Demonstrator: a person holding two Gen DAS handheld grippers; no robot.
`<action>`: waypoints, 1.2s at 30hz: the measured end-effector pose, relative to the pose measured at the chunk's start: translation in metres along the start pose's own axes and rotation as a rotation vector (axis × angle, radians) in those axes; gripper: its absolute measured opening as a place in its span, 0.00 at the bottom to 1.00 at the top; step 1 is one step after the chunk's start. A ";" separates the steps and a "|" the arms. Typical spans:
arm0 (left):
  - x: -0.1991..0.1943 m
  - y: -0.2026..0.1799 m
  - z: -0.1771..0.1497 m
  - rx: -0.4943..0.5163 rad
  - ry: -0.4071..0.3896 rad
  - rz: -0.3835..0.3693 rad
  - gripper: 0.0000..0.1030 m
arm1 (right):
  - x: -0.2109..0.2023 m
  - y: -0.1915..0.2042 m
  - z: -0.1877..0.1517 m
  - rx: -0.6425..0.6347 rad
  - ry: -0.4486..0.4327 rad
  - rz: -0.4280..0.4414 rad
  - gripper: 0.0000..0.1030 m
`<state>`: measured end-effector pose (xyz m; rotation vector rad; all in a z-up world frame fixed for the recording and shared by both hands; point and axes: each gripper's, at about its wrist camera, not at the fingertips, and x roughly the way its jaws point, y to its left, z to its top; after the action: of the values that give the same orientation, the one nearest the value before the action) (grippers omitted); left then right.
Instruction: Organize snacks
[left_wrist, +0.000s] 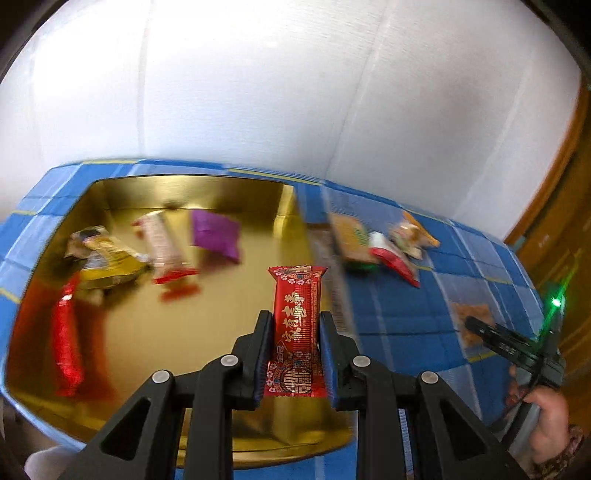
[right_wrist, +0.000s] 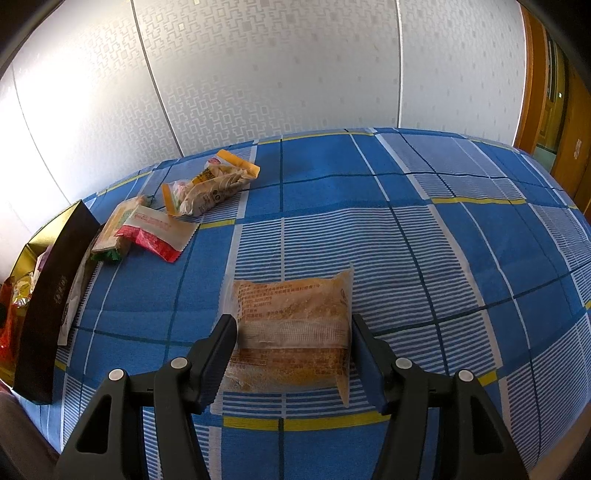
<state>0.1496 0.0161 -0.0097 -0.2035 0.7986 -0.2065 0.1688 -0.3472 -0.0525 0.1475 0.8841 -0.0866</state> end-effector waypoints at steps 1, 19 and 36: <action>0.000 0.007 0.000 -0.009 0.002 0.014 0.24 | 0.000 0.000 0.000 -0.003 0.000 -0.002 0.61; 0.022 0.108 -0.008 -0.115 0.144 0.263 0.24 | 0.001 0.000 0.000 -0.020 -0.005 -0.007 0.61; 0.004 0.098 -0.013 -0.059 -0.031 0.257 0.46 | 0.001 0.000 0.000 -0.020 -0.006 -0.008 0.60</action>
<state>0.1534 0.1074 -0.0466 -0.1573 0.7921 0.0619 0.1691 -0.3470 -0.0534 0.1245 0.8795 -0.0857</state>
